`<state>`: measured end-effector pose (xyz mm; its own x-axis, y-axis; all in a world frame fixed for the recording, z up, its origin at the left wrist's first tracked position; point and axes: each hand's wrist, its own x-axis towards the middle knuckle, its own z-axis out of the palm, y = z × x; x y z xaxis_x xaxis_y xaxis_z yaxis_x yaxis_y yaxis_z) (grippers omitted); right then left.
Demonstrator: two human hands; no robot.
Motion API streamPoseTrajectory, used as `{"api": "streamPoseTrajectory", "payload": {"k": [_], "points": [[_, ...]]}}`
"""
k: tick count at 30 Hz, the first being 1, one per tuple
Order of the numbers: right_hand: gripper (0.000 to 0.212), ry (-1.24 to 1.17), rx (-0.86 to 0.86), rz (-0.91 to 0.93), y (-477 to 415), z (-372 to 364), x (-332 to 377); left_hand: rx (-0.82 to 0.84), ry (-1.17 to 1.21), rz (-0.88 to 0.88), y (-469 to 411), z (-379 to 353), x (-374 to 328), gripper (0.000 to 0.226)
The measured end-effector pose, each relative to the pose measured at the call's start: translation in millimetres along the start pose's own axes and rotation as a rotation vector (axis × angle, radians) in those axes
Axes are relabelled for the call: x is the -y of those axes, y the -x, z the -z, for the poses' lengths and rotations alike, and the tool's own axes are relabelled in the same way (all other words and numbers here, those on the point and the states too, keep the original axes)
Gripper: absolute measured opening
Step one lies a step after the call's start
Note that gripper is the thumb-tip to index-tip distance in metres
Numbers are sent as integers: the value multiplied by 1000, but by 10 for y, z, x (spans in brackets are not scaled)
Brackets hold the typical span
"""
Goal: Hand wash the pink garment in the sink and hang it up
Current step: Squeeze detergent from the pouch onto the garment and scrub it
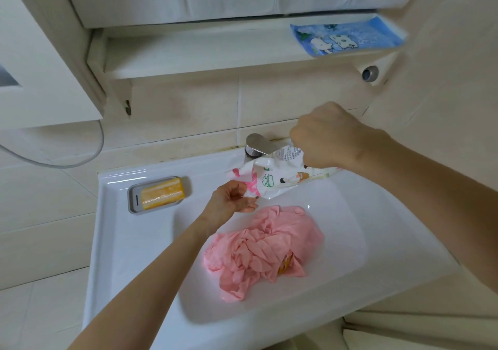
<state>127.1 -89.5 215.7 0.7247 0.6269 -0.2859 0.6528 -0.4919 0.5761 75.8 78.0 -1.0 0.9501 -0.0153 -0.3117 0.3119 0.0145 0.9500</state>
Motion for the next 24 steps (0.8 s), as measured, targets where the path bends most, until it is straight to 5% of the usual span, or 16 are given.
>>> {"api": "streamPoseTrajectory", "payload": {"k": [4, 8, 20, 24], "points": [[5, 4, 8, 16, -72, 39, 18, -28, -8, 1, -1, 48, 6, 31], [18, -40, 33, -5, -81, 72, -3, -22, -23, -40, 23, 86, -46, 17], [6, -333, 84, -125, -70, -392, -295, 0, 51, -134, 129, 141, -209, 19], [38, -542, 147, -216, -53, -656, -355, 17, 49, -153, 153, 143, -249, 21]]}}
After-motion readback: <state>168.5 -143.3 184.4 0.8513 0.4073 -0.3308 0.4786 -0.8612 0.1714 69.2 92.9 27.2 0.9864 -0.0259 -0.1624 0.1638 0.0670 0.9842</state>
